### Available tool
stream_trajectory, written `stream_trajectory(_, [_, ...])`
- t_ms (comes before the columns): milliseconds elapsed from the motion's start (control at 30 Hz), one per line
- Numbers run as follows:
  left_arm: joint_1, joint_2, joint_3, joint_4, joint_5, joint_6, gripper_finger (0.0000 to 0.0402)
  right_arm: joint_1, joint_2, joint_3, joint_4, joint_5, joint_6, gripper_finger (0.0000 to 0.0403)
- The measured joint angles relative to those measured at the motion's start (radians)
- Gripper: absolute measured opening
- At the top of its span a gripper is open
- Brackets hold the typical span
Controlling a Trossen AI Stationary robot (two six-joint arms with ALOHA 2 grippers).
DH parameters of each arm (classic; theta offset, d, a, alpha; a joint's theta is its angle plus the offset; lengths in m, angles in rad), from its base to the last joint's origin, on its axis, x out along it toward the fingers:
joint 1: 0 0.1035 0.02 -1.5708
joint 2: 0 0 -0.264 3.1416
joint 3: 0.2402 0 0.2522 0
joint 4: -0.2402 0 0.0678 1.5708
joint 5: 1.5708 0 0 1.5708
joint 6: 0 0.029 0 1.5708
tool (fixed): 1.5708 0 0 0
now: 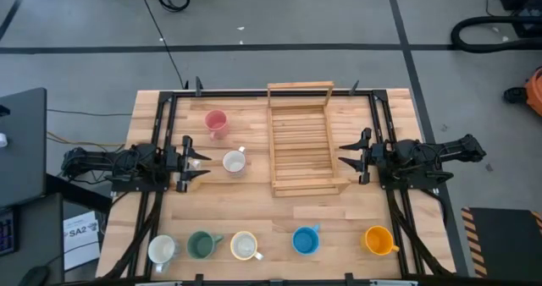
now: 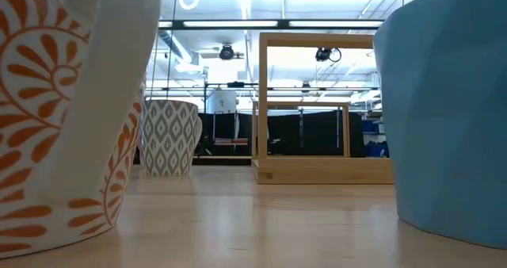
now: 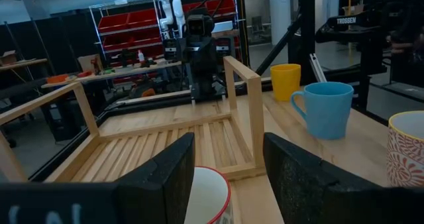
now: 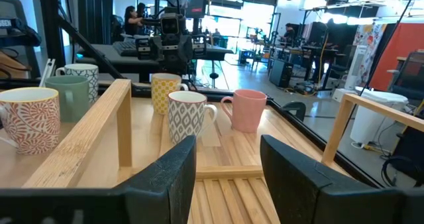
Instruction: Place coffee mugs
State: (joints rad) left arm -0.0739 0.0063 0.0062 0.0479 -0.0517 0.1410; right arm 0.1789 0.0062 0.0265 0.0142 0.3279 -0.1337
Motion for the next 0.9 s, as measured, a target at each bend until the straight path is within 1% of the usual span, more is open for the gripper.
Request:
stream_trajectory(533, [0.0,0.0,0.0,0.022,0.0,0.0,0.0185,0.0,0.0,0.0,0.0,0.0,0.01,0.0174])
stream_trajectory(633, [0.0,0.0,0.0,0.076,0.0,0.0,0.0185,0.0,0.0,0.0,0.0,0.0,0.01,0.0174])
stream_trajectory(800, [0.0,0.0,0.0,0.241,0.001,-0.007,0.0185,0.0,0.0,0.0,0.0,0.0,0.01,0.0174])
stream_trajectory(900, [0.0,0.0,0.0,0.347,-0.015,-0.061,0.0185,0.0,0.0,0.0,0.0,0.0,0.01,0.0174])
